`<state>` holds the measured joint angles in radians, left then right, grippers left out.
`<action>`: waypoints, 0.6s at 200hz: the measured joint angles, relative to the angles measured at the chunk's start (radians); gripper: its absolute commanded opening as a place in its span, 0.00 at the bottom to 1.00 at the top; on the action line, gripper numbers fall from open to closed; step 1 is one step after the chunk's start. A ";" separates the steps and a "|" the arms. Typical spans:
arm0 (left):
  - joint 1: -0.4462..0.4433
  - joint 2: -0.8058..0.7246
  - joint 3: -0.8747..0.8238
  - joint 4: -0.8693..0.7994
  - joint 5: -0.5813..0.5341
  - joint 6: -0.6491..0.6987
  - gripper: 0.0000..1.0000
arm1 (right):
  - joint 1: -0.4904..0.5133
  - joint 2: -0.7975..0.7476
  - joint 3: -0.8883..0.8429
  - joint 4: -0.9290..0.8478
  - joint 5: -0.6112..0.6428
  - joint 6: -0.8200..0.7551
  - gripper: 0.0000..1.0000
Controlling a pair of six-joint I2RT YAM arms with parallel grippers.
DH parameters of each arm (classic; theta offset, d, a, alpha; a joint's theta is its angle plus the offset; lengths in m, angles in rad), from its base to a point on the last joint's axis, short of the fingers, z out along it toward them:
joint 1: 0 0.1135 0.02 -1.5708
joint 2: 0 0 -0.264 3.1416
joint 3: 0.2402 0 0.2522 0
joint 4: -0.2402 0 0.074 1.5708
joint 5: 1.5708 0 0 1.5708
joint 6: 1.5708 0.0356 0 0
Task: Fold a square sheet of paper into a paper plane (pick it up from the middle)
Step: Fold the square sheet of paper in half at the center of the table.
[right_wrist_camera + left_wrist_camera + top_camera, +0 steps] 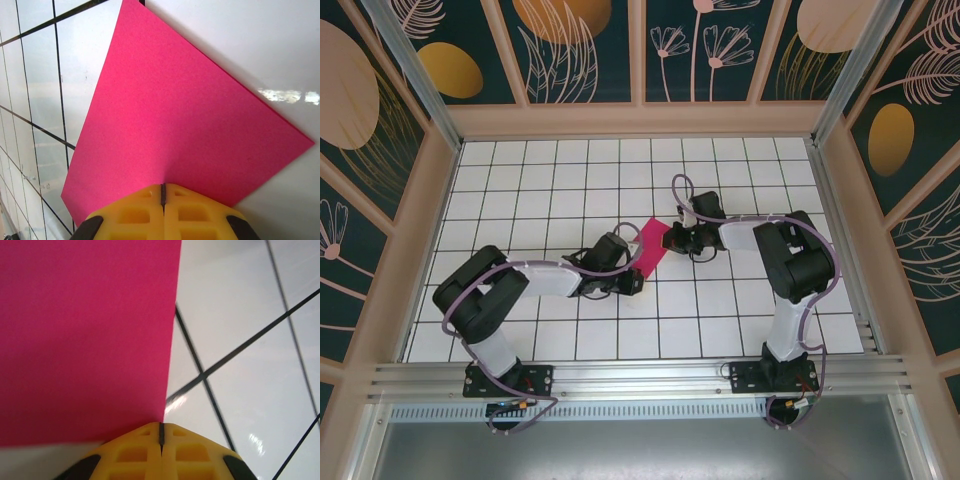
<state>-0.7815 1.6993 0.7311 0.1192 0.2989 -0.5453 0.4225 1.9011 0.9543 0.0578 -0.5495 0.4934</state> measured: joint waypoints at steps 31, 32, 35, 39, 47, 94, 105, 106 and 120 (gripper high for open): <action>0.025 -0.088 0.000 -0.081 -0.024 0.014 0.03 | 0.001 0.000 0.036 -0.047 0.049 -0.022 0.00; 0.028 -0.094 0.000 -0.082 -0.026 0.014 0.03 | 0.001 0.000 0.038 -0.048 0.051 -0.023 0.00; 0.036 -0.107 0.000 -0.082 -0.029 0.014 0.03 | 0.001 0.000 0.042 -0.055 0.058 -0.025 0.00; 0.044 -0.120 0.000 -0.082 -0.031 0.013 0.04 | 0.001 0.000 0.047 -0.060 0.065 -0.026 0.00; 0.064 -0.153 0.000 -0.079 -0.042 0.002 0.08 | 0.001 0.000 0.059 -0.074 0.085 -0.030 0.00; 0.176 -0.261 -0.022 -0.029 -0.122 -0.102 0.33 | 0.049 0.000 0.131 -0.132 0.178 -0.028 0.08; 0.208 -0.261 -0.034 -0.024 -0.129 -0.130 0.37 | 0.083 0.000 0.155 -0.150 0.212 -0.016 0.11; 0.213 -0.261 -0.036 -0.024 -0.130 -0.137 0.38 | 0.086 0.000 0.157 -0.152 0.214 -0.016 0.11; 0.259 -0.259 -0.055 -0.023 -0.144 -0.171 0.45 | 0.138 0.002 0.195 -0.177 0.256 0.003 0.16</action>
<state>-0.5220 1.4406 0.6758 0.0959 0.1551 -0.7166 0.5610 1.9034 1.1488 -0.1188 -0.2935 0.4961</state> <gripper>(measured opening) 0.397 0.125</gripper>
